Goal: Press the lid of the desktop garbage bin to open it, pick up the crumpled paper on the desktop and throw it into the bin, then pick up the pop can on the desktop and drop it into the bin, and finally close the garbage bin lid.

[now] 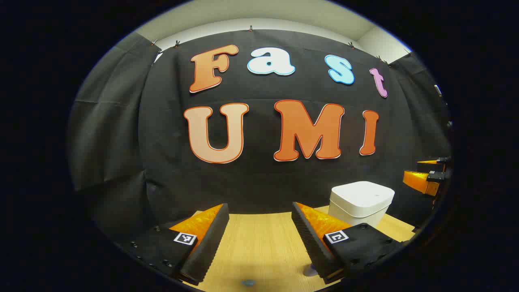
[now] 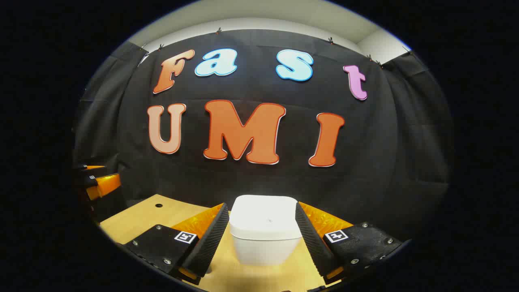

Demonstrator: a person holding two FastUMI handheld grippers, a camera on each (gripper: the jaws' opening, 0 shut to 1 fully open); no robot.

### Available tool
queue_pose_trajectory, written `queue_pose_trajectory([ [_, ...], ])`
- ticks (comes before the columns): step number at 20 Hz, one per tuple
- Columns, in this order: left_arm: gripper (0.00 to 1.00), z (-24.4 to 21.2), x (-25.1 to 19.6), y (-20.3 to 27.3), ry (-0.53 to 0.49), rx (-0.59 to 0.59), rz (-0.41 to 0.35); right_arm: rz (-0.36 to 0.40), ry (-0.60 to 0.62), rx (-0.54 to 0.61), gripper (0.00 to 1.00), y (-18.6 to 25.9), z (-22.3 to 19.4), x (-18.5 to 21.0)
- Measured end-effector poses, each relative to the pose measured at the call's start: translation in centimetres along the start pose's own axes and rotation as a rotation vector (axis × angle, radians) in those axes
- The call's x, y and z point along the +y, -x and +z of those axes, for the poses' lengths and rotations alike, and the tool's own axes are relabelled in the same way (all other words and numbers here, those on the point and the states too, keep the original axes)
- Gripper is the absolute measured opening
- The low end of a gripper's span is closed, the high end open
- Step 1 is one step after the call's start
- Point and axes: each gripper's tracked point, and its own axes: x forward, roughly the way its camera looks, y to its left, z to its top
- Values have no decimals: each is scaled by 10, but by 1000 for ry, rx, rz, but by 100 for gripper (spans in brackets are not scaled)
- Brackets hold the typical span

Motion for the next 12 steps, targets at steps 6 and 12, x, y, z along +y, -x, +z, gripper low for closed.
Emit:
queue_pose_trajectory([
  [6, 99, -3, 3, 3, 9, 6, 15, -15, 20, -2, 99, -2, 2, -4],
  [12, 99, -4, 5, 11, -4, 13, 27, -27, 8, 11, 99, -2, 2, -6],
])
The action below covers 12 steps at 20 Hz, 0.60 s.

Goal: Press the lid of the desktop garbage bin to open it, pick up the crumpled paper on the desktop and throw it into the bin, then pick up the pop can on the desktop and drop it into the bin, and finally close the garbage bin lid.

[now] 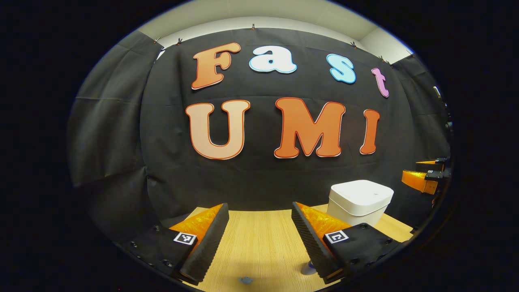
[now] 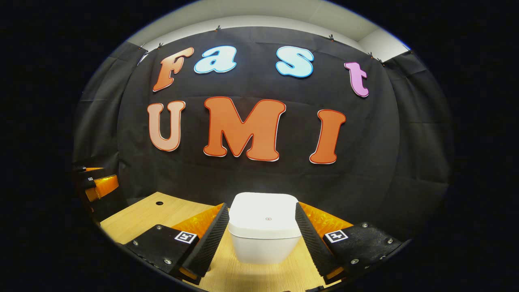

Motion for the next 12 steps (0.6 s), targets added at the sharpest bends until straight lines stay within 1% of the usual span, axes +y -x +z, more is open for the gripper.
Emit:
queue_pose_trajectory([
  [4, 99, 2, 0, 3, 1, -7, 5, 12, -2, -2, 99, 1, -1, 0],
  [12, 99, -6, -7, 8, -13, 14, 3, -14, -1, 30, 99, 0, -4, -4],
])
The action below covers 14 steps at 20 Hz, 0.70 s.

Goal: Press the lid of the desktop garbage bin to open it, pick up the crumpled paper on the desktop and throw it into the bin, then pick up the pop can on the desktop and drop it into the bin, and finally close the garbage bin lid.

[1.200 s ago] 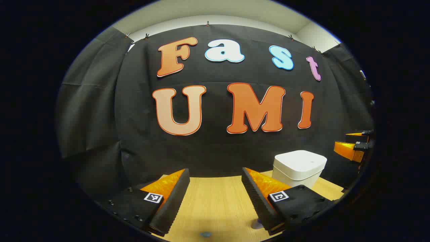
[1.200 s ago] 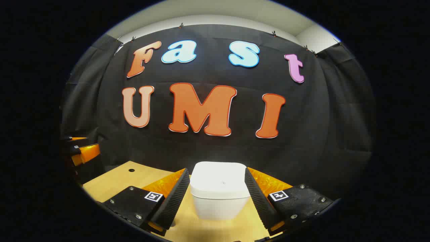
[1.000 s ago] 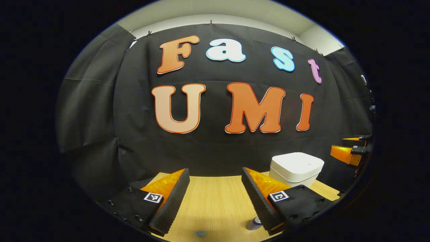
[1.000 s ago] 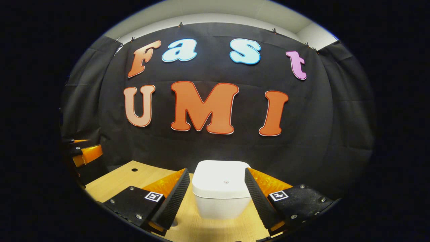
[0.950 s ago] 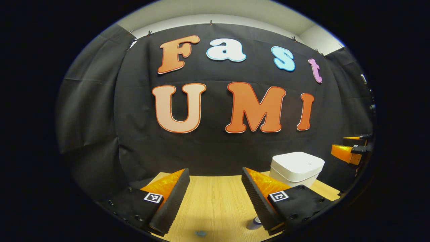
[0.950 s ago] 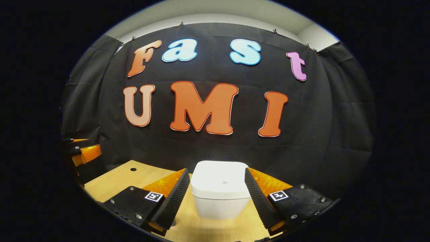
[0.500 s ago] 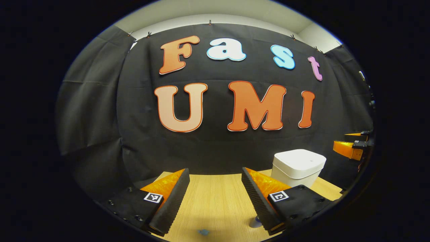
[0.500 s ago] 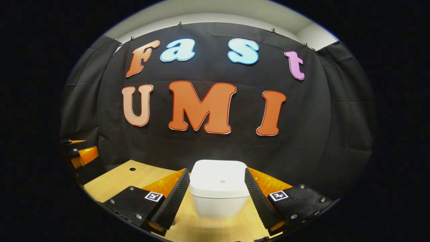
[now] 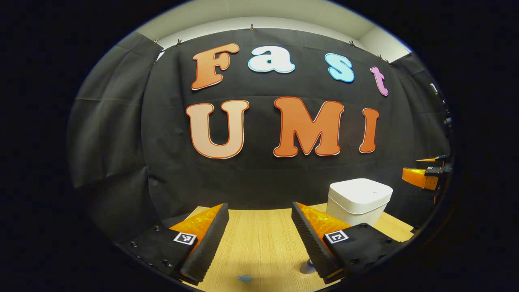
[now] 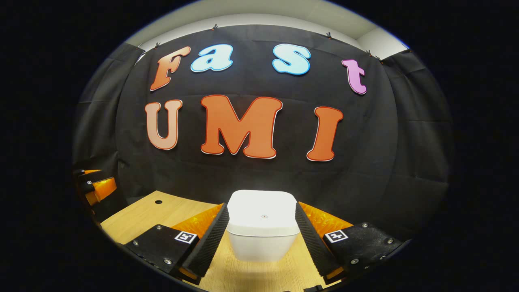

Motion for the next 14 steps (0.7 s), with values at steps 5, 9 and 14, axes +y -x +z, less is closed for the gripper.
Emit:
queue_pose_trajectory([
  [5, 99, -7, -1, 7, -12, 20, 11, -12, -4, 24, 95, -2, -4, -3],
  [9, 99, -15, 5, 11, -17, 38, 44, 2, -8, 62, 78, -7, -9, -11],
  [14, 99, -28, 16, 11, 17, 66, 98, 81, 22, 119, 52, -33, -11, 0],
])
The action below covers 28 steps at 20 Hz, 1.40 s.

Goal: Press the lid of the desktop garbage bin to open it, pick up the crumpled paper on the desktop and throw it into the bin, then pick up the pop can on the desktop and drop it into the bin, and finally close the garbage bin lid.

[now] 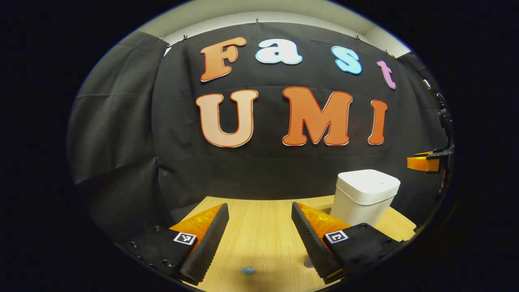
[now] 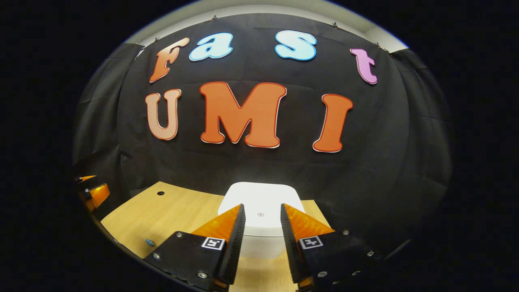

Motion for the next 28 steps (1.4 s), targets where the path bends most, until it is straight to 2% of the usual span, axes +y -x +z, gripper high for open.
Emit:
queue_pose_trajectory([
  [2, 99, -1, 1, 0, 10, -2, 16, 13, 4, 22, 41, -6, -1, -2],
  [3, 99, -4, 1, -2, 12, 2, 27, 17, 7, 23, 31, -9, 0, -5],
  [5, 99, -12, 3, -3, -2, 14, 59, 32, 13, 18, 19, -15, 4, -6],
  [8, 99, -16, 1, -2, -7, 14, 92, 56, 17, 28, 9, -27, 5, -11],
  [9, 99, -18, 1, -1, -4, 15, 102, 75, 12, 38, 2, -32, 3, -10],
  [16, 100, -29, 12, -1, 5, 46, 136, 107, -31, 115, 1, -62, -5, -11],
  [23, 99, -25, 38, -13, -27, 50, 133, 95, -54, 249, 1, -95, -38, -7],
  [28, 99, -31, 52, -15, -24, 71, 148, 77, -47, 265, 1, -109, -43, -15],
])
